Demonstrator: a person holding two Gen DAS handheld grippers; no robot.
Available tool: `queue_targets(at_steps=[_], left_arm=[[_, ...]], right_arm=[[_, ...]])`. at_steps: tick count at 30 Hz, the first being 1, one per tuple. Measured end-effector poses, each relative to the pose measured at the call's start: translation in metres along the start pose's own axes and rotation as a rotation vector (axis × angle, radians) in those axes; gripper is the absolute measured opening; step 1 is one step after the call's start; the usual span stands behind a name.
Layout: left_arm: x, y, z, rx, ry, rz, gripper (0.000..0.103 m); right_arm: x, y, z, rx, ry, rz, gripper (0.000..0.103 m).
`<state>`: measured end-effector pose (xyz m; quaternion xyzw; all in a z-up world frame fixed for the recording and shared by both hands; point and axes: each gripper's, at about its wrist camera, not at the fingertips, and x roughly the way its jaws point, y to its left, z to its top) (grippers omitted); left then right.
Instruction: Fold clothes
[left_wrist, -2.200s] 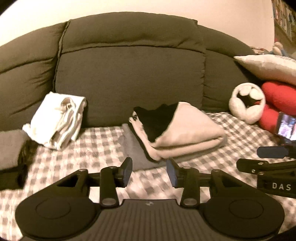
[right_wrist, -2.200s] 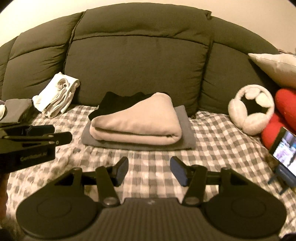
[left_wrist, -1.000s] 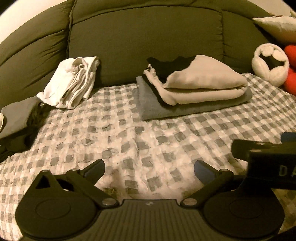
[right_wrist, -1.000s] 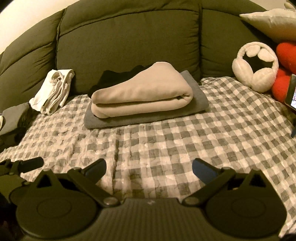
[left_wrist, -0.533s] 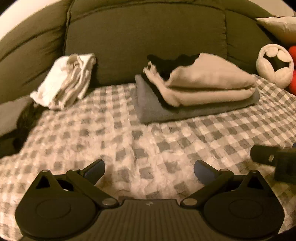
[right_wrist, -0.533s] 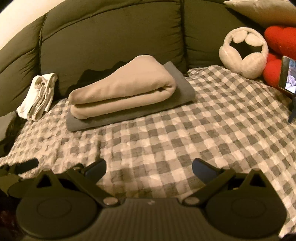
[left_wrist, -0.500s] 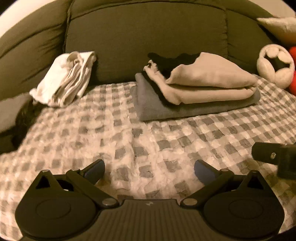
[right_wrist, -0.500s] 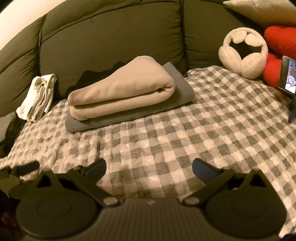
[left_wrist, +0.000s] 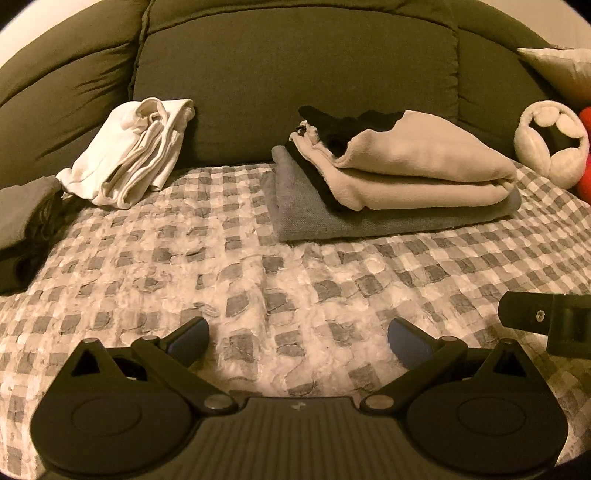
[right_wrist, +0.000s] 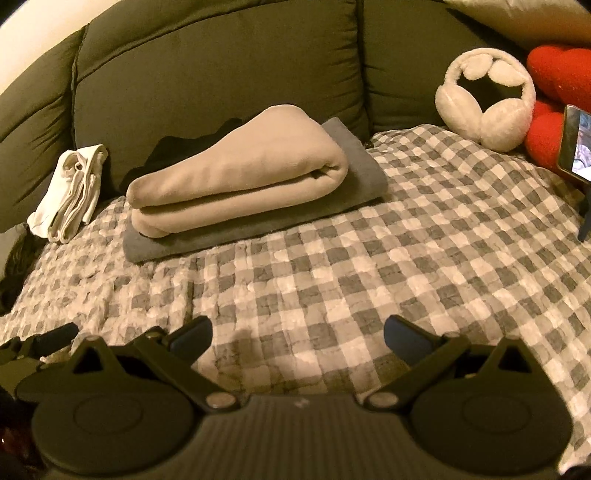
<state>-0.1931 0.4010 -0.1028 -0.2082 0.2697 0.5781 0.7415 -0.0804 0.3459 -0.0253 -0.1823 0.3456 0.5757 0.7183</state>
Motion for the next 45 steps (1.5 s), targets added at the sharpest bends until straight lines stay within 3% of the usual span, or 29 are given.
queue_targets(at_steps=[45], left_arm=[[0.005, 0.000, 0.010, 0.012, 0.081, 0.000, 0.103]], right_arm=[[0.011, 0.000, -0.005, -0.026, 0.050, -0.069, 0.103]])
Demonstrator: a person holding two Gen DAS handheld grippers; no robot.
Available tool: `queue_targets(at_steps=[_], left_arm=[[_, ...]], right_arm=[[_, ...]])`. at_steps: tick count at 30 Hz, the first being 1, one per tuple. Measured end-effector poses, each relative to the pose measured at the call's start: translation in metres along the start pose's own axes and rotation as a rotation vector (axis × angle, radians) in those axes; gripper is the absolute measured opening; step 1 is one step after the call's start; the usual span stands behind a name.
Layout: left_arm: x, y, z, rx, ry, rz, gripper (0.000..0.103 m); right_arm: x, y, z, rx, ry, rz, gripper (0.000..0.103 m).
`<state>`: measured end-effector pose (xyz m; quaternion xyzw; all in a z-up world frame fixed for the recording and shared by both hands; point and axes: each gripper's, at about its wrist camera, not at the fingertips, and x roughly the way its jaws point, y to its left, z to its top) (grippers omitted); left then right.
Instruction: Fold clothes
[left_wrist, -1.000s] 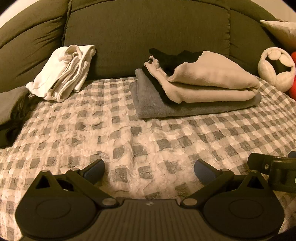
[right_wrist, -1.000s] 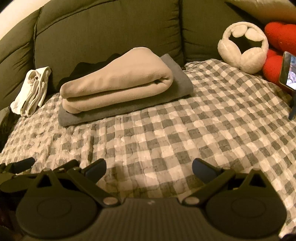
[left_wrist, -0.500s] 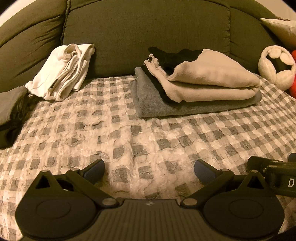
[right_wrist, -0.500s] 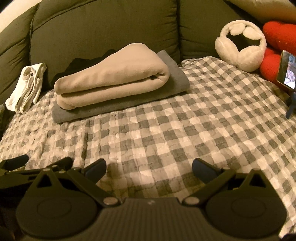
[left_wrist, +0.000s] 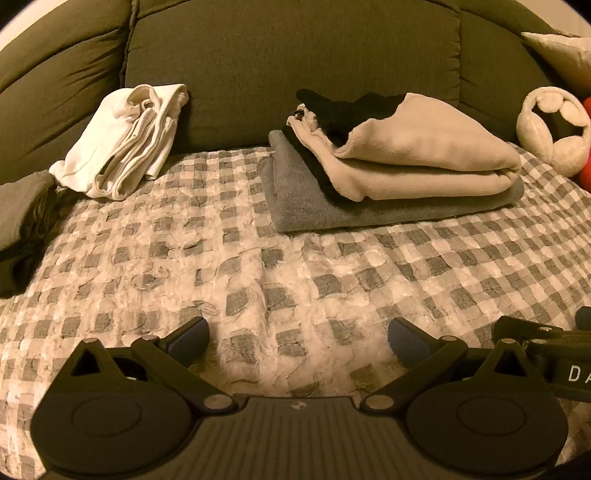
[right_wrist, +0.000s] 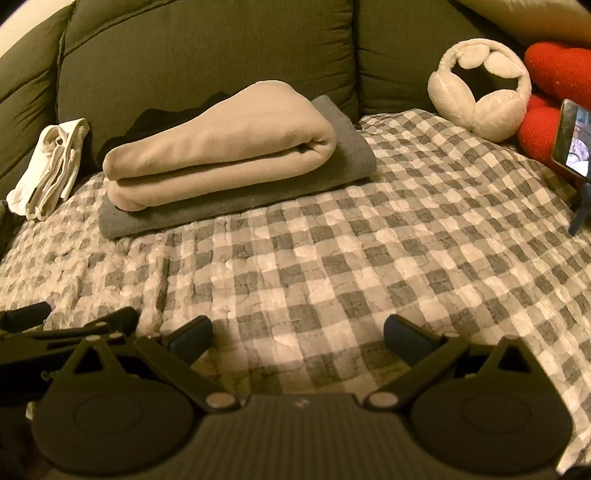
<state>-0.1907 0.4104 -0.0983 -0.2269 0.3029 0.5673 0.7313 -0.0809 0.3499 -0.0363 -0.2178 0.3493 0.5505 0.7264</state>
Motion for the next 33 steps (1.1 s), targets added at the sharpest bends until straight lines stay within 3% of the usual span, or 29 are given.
queue_targets(at_steps=[26, 33], left_arm=[[0.0024, 0.0014, 0.0032, -0.003, 0.026, -0.005, 0.103], [0.0027, 0.0003, 0.0036, 0.000, 0.028, -0.002, 0.103]], right_arm=[[0.0017, 0.0015, 0.0007, -0.023, 0.007, -0.034, 0.103], [0.0023, -0.0085, 0.0026, 0.020, 0.004, -0.085, 0.103]])
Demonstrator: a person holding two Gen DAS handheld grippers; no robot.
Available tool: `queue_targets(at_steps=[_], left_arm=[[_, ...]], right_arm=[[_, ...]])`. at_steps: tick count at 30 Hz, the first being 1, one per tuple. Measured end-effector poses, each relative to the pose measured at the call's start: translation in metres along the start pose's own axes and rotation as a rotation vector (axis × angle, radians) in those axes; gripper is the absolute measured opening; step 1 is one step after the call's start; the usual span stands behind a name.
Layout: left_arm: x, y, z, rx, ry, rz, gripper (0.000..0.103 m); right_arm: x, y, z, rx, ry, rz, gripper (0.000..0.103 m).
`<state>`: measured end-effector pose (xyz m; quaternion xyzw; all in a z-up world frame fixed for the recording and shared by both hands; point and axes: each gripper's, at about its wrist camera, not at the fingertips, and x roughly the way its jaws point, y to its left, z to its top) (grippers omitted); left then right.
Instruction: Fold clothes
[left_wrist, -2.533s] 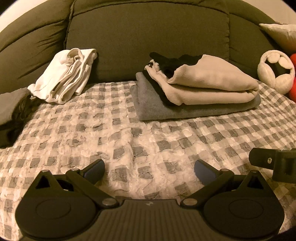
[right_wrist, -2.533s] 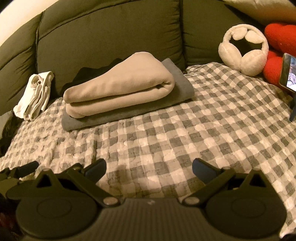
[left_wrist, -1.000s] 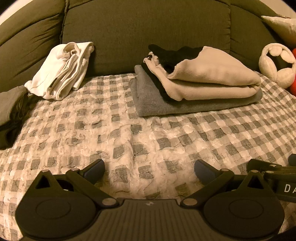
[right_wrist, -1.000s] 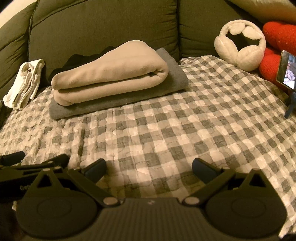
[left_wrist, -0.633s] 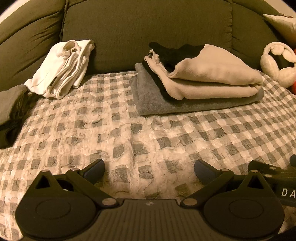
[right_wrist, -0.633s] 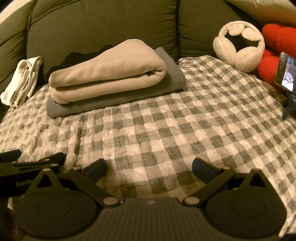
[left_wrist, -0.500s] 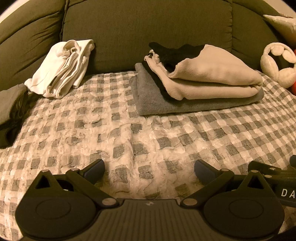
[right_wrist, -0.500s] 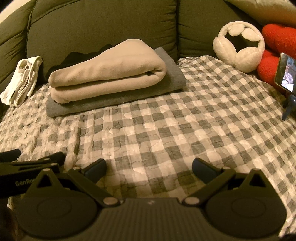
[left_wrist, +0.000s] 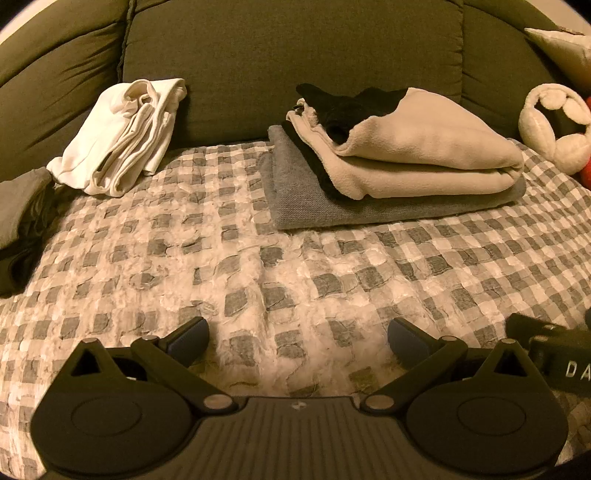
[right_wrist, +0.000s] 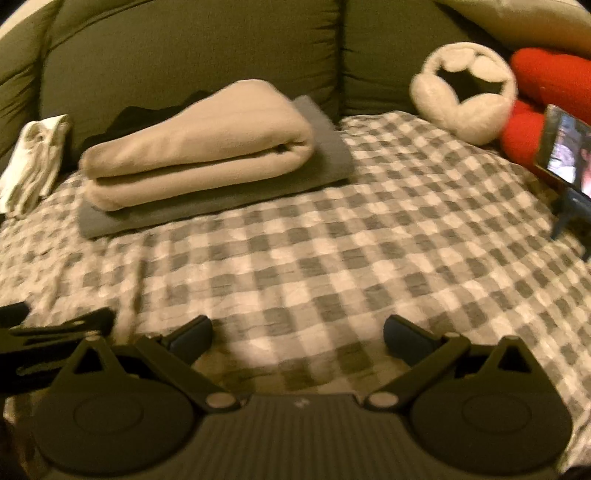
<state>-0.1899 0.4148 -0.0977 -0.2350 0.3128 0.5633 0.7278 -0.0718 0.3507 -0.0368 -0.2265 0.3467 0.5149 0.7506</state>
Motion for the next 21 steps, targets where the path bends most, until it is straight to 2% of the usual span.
queue_targets(at_steps=[21], left_arm=[[0.0010, 0.0017, -0.0003, 0.008, -0.006, -0.013, 0.103]], right_arm=[[0.0005, -0.0012, -0.0019, 0.001, -0.001, -0.004, 0.103]])
